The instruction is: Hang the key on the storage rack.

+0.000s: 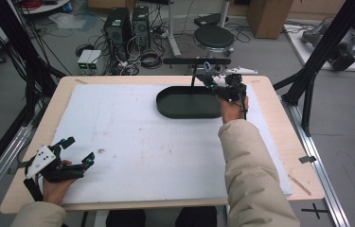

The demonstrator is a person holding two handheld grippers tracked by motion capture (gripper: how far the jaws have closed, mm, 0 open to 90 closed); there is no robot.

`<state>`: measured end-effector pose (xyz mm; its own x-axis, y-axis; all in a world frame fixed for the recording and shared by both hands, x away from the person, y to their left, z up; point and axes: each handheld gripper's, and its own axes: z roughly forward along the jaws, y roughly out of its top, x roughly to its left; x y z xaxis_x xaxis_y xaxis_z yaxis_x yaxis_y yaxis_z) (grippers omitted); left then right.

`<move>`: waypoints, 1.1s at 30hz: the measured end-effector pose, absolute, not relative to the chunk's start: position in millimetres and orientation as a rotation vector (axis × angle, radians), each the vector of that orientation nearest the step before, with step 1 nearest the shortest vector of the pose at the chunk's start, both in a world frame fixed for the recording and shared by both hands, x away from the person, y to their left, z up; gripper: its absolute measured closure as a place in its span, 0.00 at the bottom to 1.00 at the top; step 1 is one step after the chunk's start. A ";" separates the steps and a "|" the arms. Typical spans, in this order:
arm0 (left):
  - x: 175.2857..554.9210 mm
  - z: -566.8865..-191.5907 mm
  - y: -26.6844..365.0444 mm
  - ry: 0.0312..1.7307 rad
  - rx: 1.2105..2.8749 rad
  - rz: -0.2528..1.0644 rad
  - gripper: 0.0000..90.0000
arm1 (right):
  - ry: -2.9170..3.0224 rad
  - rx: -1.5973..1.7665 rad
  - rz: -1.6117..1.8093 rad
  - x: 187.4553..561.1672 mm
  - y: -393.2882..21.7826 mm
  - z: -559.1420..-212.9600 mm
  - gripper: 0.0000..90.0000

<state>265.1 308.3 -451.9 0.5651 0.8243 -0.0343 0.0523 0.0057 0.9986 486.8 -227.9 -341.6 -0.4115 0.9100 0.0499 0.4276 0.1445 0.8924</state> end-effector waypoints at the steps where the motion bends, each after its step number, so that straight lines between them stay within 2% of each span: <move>1: 265.1 -451.8 308.4 0.797 1.456 0.717 0.02 | 1.910 1.281 1.223 488.0 -227.5 -343.0 0.62; 6: 265.1 -451.9 308.3 0.797 1.455 0.719 0.02 | 1.901 1.298 1.232 490.6 -226.8 -345.9 0.61; 8: 265.2 -451.8 308.6 0.796 1.456 0.719 0.02 | 1.910 1.277 1.237 491.4 -227.4 -346.4 0.56; 9: 264.9 -451.9 308.6 0.797 1.455 0.721 0.02 | 1.922 1.271 1.255 491.7 -227.7 -346.6 0.48; 10: 264.8 -452.0 308.5 0.798 1.452 0.723 0.02 | 1.904 1.277 1.279 490.3 -226.8 -345.4 0.15; 11: 264.6 -452.0 308.6 0.797 1.450 0.724 0.02 | 1.904 1.277 1.279 490.3 -226.8 -345.4 0.15; 14: 264.0 -452.2 308.8 0.796 1.446 0.726 0.02 | 1.931 1.248 1.255 483.4 -226.8 -339.4 0.01; 25: 264.8 -452.1 308.6 0.819 1.437 0.725 0.02 | 1.983 0.994 1.426 424.1 -253.9 -315.2 0.01; 33: 263.7 -452.3 308.7 0.819 1.430 0.738 0.02 | 1.912 0.833 1.627 363.1 -285.3 -345.7 0.01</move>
<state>263.7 308.7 -452.3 0.5403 0.8405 -0.0418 0.0450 0.0207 0.9988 363.1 -285.3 -345.7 -0.6927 0.7210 0.0193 0.1344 0.1027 0.9856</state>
